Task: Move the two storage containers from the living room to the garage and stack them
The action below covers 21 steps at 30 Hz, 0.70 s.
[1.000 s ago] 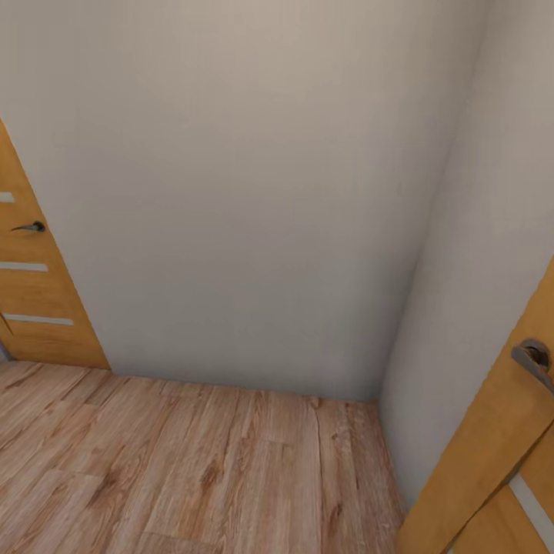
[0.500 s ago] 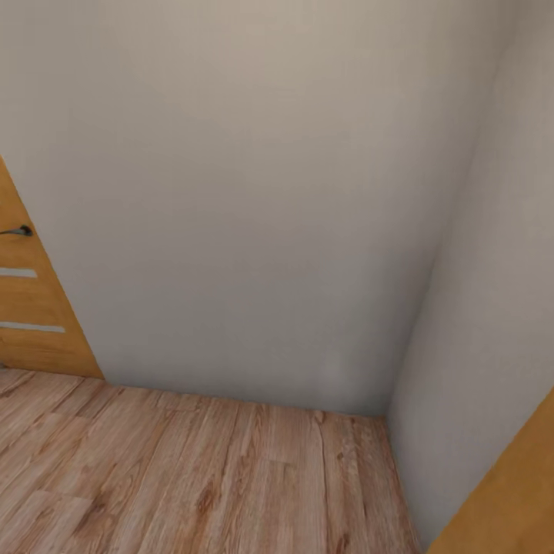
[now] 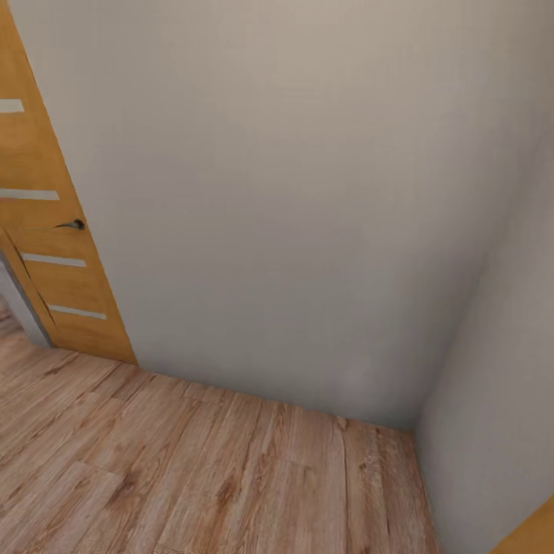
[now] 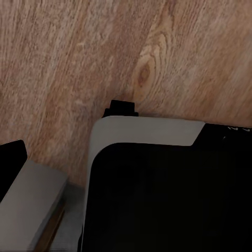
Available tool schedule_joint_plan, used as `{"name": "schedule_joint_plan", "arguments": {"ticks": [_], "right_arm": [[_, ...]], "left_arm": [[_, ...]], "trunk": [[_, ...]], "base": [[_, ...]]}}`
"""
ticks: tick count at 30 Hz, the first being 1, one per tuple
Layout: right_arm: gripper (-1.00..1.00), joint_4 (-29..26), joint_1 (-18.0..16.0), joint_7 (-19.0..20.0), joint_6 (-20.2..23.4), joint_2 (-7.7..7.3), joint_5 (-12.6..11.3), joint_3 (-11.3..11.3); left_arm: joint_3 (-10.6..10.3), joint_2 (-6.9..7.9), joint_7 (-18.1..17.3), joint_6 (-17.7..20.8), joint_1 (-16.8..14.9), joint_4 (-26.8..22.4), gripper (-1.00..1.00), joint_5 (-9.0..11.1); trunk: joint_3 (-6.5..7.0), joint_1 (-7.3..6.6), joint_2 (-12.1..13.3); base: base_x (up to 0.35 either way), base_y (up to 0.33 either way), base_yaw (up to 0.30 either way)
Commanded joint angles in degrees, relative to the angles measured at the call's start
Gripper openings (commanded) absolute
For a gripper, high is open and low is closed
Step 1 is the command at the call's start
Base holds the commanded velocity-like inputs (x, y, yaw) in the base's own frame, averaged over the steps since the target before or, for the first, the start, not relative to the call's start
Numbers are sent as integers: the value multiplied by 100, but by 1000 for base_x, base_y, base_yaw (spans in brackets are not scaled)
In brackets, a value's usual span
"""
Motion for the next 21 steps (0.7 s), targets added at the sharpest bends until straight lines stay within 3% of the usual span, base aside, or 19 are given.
{"name": "schedule_joint_plan", "arguments": {"ticks": [1, 5, 21], "right_arm": [[100, 18, -5, -4, -29, 2, -54, 48], [100, 16, -5, -4, -31, 2, -54, 48], [100, 18, -5, -4, -32, -3, -54, 48]], "left_arm": [[-1, -2, 3, -16, -4, 7, 100, 45], [-1, 1, 3, -11, -4, 7, 100, 45], [-1, 1, 3, -12, -4, 7, 100, 45]], "trunk": [[-6, 0, -3], [-6, 0, -3], [-6, 0, -3]], "base": [[0, 0, 158], [115, 39, 61], [282, 59, 1]]}}
